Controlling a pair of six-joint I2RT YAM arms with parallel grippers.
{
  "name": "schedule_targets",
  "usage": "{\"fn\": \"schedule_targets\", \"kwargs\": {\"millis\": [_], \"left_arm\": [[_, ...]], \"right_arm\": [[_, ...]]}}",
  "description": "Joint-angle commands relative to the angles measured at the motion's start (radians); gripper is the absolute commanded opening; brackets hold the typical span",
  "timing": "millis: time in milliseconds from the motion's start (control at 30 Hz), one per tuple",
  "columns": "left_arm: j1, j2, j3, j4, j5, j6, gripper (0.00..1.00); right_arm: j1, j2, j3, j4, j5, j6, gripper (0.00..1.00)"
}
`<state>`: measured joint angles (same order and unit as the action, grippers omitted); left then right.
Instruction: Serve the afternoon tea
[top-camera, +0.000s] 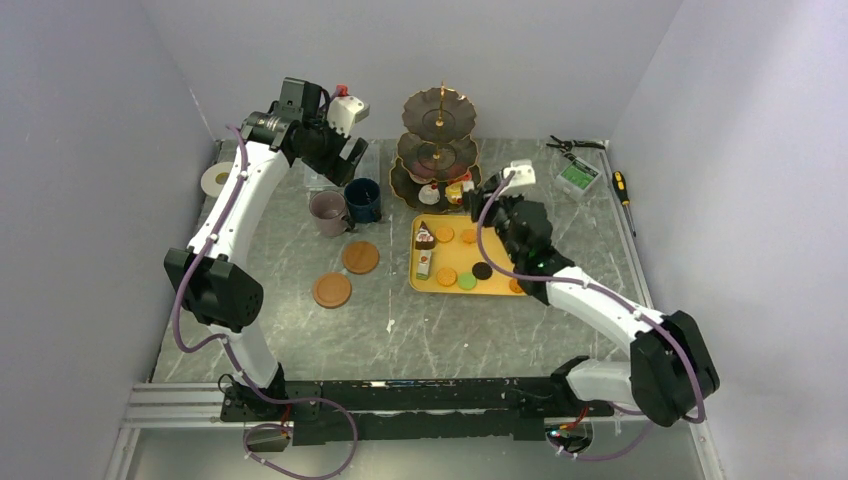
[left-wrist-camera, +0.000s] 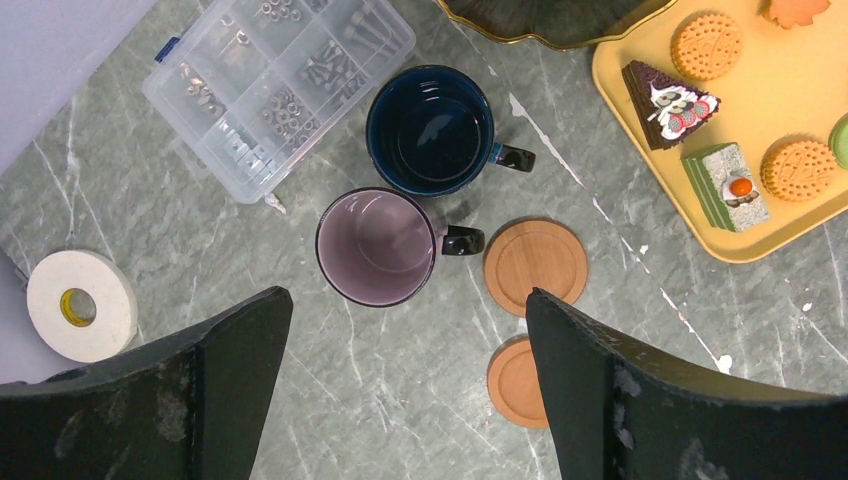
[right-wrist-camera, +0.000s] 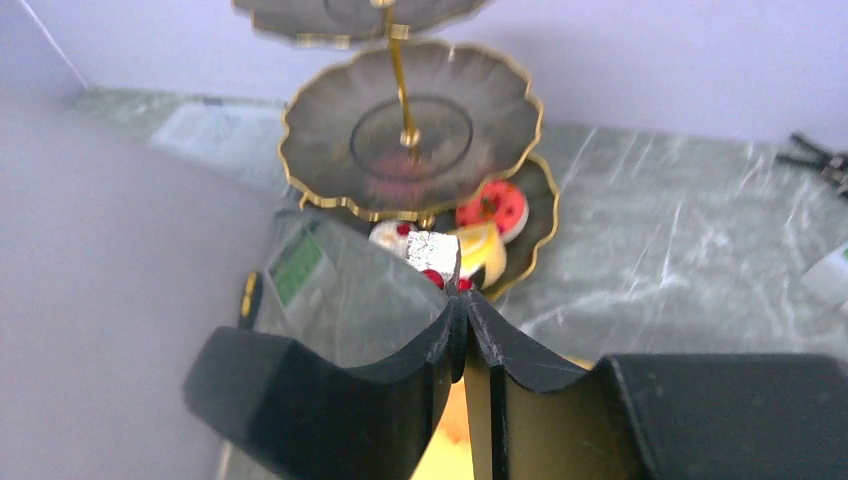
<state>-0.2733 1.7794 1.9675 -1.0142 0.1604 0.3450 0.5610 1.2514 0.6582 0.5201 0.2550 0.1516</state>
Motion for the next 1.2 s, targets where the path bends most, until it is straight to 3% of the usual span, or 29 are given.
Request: {"fn": "schedule_targets", "kwargs": {"millis": [0,500,800,1167], "left_arm": [[0.003,-0.029,0.006,0.016,0.027,-0.01,0.93],[0.003,-0.037,-0.002,0.023,0.028,-0.001,0.93],[0.003,-0.029,-0.008,0.03,0.027,0.003,0.93],[0.004,-0.026,-0.013,0.029,0.026,0.01,0.93]], "right_arm": [[-0.087,-0.037,0.112,-0.056,-0.152,-0.079,0.07],[-0.331,0.273,0.438,0.038,-0.53,-0.06,0.11],[-0.335,0.421,0.573,0.052,-0.575,-0.059,0.11],[-0.335,0.553,0.601,0.205,-0.549,-0.003,0.16]]}}
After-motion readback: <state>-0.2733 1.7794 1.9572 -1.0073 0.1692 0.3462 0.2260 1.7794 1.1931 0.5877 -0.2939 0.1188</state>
